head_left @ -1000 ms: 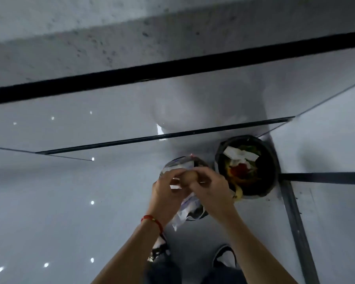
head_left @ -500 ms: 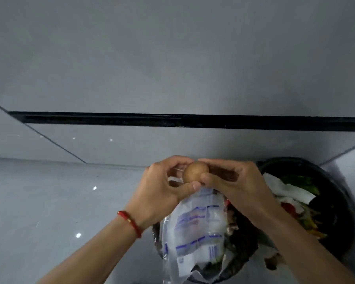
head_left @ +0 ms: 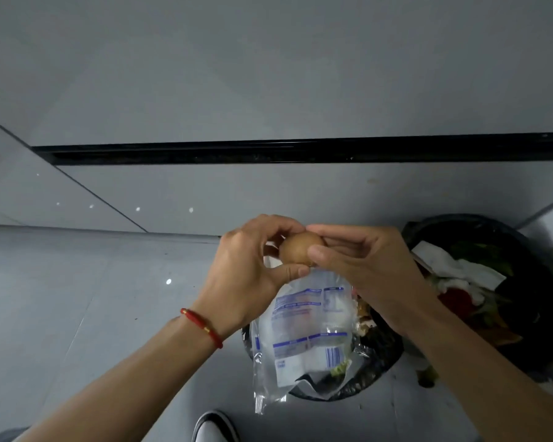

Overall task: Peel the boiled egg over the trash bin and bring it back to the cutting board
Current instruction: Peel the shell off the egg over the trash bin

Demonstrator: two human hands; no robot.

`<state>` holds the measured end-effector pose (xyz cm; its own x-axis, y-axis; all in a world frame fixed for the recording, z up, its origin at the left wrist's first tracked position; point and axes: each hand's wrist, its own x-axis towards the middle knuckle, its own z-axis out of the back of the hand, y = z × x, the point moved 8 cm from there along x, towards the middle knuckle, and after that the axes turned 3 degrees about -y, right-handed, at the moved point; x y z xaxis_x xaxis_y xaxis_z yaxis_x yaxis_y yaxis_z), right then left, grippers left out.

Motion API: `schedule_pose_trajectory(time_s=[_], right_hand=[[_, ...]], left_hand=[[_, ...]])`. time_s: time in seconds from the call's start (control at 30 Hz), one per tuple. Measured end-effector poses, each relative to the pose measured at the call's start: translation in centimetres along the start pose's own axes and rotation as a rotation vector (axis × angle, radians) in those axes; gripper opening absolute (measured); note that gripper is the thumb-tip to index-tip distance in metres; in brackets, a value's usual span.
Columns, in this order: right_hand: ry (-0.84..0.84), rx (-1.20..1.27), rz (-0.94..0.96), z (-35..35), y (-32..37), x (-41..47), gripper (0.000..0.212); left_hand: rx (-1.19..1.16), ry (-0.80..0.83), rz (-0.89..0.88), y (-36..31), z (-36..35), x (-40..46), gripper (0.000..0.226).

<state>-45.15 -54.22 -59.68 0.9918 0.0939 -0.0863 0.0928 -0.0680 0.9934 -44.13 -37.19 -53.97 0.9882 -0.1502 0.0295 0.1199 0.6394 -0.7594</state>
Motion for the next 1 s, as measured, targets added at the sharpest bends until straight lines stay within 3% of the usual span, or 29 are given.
schedule_pose_trajectory(time_s=[0.13,0.3,0.37,0.6,0.8,1.0], right_hand=[[-0.053,0.006,0.056,0.4,0.3,-0.3,0.034],[0.008,0.064,0.055,0.4,-0.1,-0.5,0.039],[-0.002,0.079,0.024,0.6,-0.4,-0.6,0.046],[-0.073,0.034,0.092,1.1,-0.7,-0.5,0.037],[0.011,0.076,0.106,1.1,-0.1,-0.4,0.040],[-0.018,0.028,0.101,0.6,-0.8,-0.2,0.041]], left_hand=[[-0.007,0.070,-0.047,-0.5,-0.6,-0.1,0.049],[-0.201,0.059,0.135,1.2,-0.7,0.4,0.036],[-0.207,0.035,0.119,0.9,-0.7,0.4,0.036],[-0.194,0.020,0.026,0.1,-1.4,0.4,0.036],[-0.460,0.121,0.208,1.4,-1.6,0.8,0.031],[-0.388,0.066,0.116,1.0,-1.7,1.0,0.031]])
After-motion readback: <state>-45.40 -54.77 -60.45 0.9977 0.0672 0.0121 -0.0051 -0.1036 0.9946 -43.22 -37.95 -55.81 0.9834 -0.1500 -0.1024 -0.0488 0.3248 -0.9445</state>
